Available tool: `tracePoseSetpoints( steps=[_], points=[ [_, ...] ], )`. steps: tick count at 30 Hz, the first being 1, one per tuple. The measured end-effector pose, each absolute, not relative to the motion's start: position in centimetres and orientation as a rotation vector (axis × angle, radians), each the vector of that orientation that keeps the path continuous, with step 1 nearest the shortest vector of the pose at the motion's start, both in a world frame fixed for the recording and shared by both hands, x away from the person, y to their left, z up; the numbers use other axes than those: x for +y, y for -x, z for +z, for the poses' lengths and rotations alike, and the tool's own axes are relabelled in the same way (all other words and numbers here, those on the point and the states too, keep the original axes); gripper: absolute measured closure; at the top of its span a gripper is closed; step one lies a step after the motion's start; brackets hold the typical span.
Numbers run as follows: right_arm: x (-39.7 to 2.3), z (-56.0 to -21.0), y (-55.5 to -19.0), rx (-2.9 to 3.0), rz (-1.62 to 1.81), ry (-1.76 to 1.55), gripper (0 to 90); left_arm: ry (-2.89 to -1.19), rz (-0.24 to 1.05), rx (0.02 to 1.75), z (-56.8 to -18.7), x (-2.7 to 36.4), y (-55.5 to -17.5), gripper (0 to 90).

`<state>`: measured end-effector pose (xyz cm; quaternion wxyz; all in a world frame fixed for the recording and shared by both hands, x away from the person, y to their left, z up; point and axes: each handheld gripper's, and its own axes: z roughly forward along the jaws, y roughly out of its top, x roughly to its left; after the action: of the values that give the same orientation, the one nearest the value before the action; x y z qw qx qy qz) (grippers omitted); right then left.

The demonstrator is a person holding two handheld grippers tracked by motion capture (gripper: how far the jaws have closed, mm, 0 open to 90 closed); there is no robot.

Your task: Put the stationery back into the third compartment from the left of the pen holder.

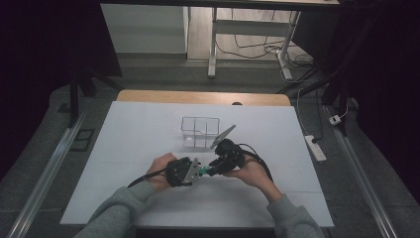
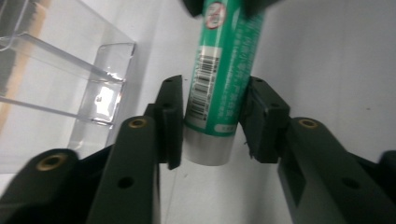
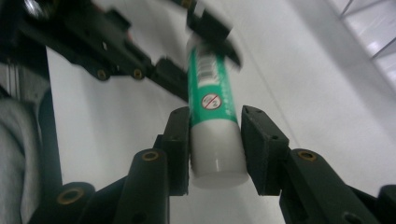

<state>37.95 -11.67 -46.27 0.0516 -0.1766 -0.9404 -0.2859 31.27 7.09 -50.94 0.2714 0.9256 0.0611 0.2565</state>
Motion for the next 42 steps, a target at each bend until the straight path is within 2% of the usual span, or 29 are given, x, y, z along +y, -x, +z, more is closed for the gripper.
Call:
tracePoseSetpoints(
  steps=[6,13,28,42],
  points=[
    [-13.0,-45.4,-38.0,-2.864,-1.044,0.661,46.1,-2.438,0.657,0.277,-50.7,8.0,-31.9,65.4],
    [-14.6,-44.9,-38.0,-2.889,-1.242,0.719,40.0,-2.389,0.641,0.369,-50.3,9.1,-32.6,65.5],
    [-16.5,-44.9,-38.1,-2.832,-1.390,0.847,37.7,-2.298,0.638,0.486,-49.7,10.4,-33.2,65.5],
    [-15.9,-45.5,-37.7,-2.759,-1.460,0.874,36.8,-2.255,0.650,0.492,-49.5,10.1,-33.0,65.5]
  ],
)
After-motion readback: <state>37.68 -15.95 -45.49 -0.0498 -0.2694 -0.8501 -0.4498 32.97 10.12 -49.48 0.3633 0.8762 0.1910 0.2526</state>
